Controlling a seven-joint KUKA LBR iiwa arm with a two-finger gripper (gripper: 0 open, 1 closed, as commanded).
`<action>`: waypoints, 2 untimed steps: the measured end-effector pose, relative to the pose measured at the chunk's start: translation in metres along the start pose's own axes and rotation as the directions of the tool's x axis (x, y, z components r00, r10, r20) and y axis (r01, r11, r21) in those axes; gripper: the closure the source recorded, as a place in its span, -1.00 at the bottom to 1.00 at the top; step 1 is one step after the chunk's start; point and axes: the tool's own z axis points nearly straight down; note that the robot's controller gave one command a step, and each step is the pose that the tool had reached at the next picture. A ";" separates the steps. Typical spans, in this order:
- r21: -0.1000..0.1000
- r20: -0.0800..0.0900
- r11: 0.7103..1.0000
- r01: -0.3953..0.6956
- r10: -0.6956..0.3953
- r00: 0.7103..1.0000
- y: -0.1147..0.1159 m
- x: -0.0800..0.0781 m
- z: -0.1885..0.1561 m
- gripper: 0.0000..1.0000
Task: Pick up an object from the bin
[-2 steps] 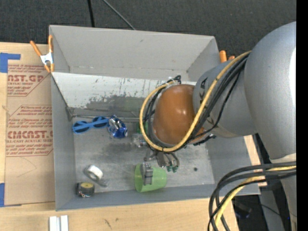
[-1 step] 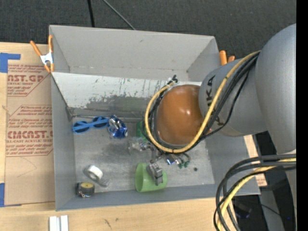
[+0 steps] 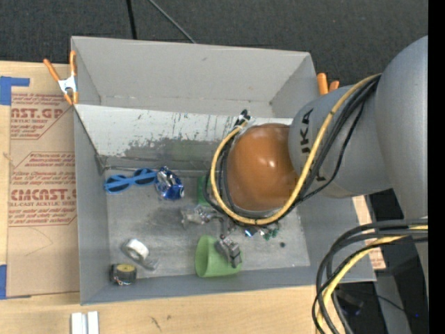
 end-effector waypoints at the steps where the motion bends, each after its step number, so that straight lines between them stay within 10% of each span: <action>1: 0.001 -0.011 0.942 0.337 -0.337 0.942 0.013 -0.003 0.006 -1.00; 2: -0.001 -0.039 0.943 0.332 -0.332 0.943 0.006 0.005 0.005 1.00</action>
Offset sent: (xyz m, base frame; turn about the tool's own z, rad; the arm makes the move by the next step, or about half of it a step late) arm -0.0152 0.0091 -0.0205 -0.3430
